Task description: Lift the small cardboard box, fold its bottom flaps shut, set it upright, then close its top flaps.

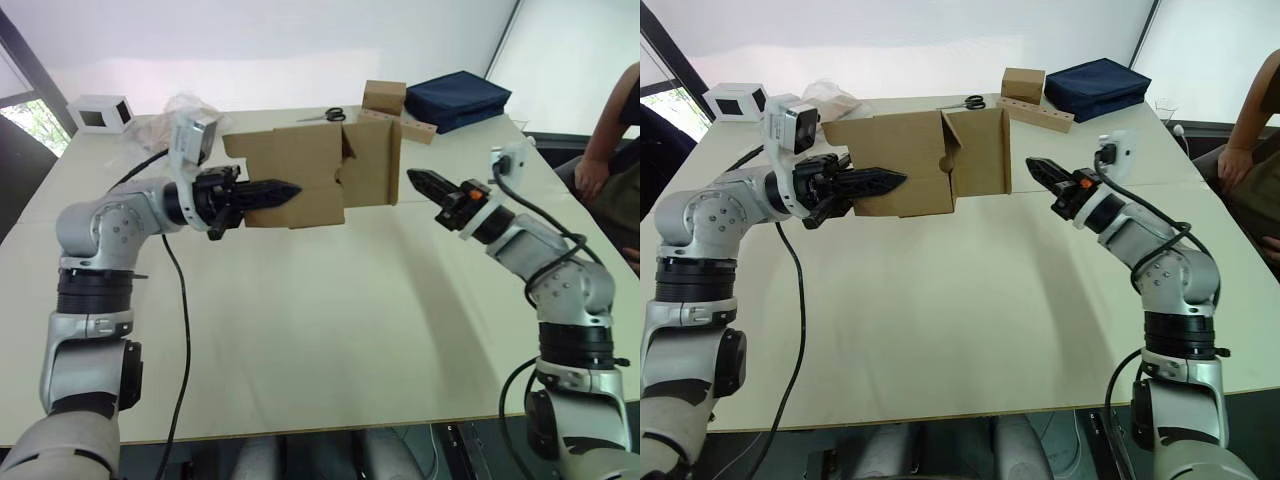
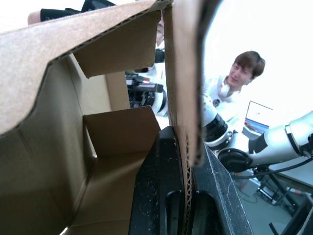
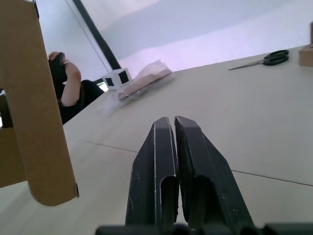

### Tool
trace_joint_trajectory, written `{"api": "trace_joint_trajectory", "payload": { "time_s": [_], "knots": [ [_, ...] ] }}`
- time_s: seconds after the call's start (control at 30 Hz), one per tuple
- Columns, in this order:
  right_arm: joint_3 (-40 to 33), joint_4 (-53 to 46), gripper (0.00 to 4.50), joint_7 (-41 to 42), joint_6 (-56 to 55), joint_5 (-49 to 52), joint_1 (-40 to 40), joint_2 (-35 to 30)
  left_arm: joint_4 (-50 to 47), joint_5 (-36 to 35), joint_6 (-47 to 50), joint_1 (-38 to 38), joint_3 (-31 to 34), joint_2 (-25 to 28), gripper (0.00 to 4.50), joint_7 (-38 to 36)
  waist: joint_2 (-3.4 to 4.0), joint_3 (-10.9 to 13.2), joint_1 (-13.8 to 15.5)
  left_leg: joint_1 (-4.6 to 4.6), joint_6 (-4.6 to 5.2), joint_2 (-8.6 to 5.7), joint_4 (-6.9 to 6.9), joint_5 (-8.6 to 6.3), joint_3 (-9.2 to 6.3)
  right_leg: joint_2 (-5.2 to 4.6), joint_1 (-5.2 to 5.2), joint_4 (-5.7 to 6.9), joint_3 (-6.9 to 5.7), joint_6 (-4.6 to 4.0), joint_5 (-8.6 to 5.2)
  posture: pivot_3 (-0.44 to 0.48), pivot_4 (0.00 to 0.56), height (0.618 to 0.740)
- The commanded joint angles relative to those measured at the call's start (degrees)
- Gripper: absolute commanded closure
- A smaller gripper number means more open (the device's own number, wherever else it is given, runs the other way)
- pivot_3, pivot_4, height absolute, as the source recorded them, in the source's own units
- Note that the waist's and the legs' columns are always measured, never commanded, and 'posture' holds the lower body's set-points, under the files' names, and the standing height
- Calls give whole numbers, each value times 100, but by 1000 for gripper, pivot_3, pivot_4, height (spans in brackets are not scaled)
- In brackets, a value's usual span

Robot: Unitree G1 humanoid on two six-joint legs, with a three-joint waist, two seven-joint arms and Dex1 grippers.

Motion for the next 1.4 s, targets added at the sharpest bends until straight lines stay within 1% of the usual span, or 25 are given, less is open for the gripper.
{"api": "trace_joint_trajectory", "payload": {
  "time_s": [0.03, 0.13, 0.27, 0.47, 0.63, 0.83, 0.93, 0.97, 1.0, 1.03, 1.1, 1.3, 1.4],
  "knots": [
    [-127, -414, 4364, 268, 107, 376, -127, 162, -120, -87, -49, -177, 56, -23, 4500, -19, 0, 0, 6, 0, 0, 0, 0, 0, 0, -1, 1, 0, 0, 0, 0, 0, 150, 740],
    [-280, -651, 4364, 316, 369, 842, -80, 291, -10, -31, -88, -234, 28, -44, 4500, -50, 0, 0, 1, 0, -1, 0, 1, 1, 0, -2, 2, 0, 0, 0, 0, 0, 150, 740],
    [-345, -964, 4364, 236, 603, 1223, 88, 376, 183, 33, -145, -331, 26, -46, 4500, -95, 0, 0, 1, 0, -1, 0, 1, 0, -2, -1, 1, 1, -1, 0, 0, 0, 150, 740],
    [-498, -1312, 4364, -99, 780, 1866, 313, 707, 241, 33, -168, -341, 12, -71, 4500, -102, 0, 0, -8, 0, 0, 0, 1, 0, -2, 0, 0, 2, -1, 0, 0, 0, 150, 740],
    [-453, -1550, 4364, -326, 698, 2062, 543, 992, 122, -15, -115, -244, 10, -119, 4500, -54, 1, 0, -2, 0, 1, 0, 0, 0, -3, -1, 0, 1, -1, 0, 0, 0, 150, 740],
    [-454, -1494, 4364, -401, 563, 2143, 557, 1247, 168, -2, -105, -274, 7, -100, 4500, -66, 1, 0, -7, 0, 0, 0, 1, 0, -2, 0, 0, 2, -1, 0, 0, 0, 150, 740],
    [-432, -1448, 3658, -367, 535, 2150, 528, 1268, 187, 9, -110, -288, 2, -84, 4500, -87, 1, 0, -6, 0, 1, 0, 1, 0, -2, 0, 0, 2, -1, 0, 0, 0, 150, 740],
    [-429, -1443, 3176, -362, 532, 2161, 524, 1274, 185, 5, -106, -289, 5, -80, 4500, -90, 1, 0, -5, 0, 1, 0, 1, 0, -3, 0, 0, 2, -1, 0, 0, 0, 150, 740],
    [-430, -1435, 2902, -360, 536, 2182, 523, 1279, 180, 2, -104, -286, 8, -78, 4500, -91, 1, 0, -6, 0, 1, 0, 1, 0, -2, 0, 0, 2, -1, 0, 0, 0, 150, 740],
    [-450, -1418, 2332, -382, 537, 2242, 517, 1307, 176, 1, -103, -283, 10, -75, 4500, -91, 1, 0, -7, 0, 1, 0, 0, -1, -3, 0, 0, 2, -1, 0, 0, 0, 150, 740],
    [-496, -1394, 1538, -416, 531, 2364, 507, 1359, 166, -5, -98, -274, 20, -70, 4500, -87, 1, 0, -9, 0, 1, 0, 0, 0, -3, 0, 0, 2, -1, 0, 0, 0, 150, 740],
    [-455, -1432, 1538, -470, 502, 2418, 542, 1426, 140, -18, -83, -265, 33, -56, 4500, -79, 1, 0, -8, 0, 0, 0, 0, 0, -3, 0, 0, 2, 0, 0, 0, 0, 150, 740],
    [-539, -1393, 1538, -542, 453, 2606, 521, 1515, 154, -22, -82, -283, 43, -58, 4500, -71, 1, 0, -13, 0, 1, 0, 0, 0, -3, 0, 0, 2, -1, 0, 0, 0, 150, 740]
  ]
}}
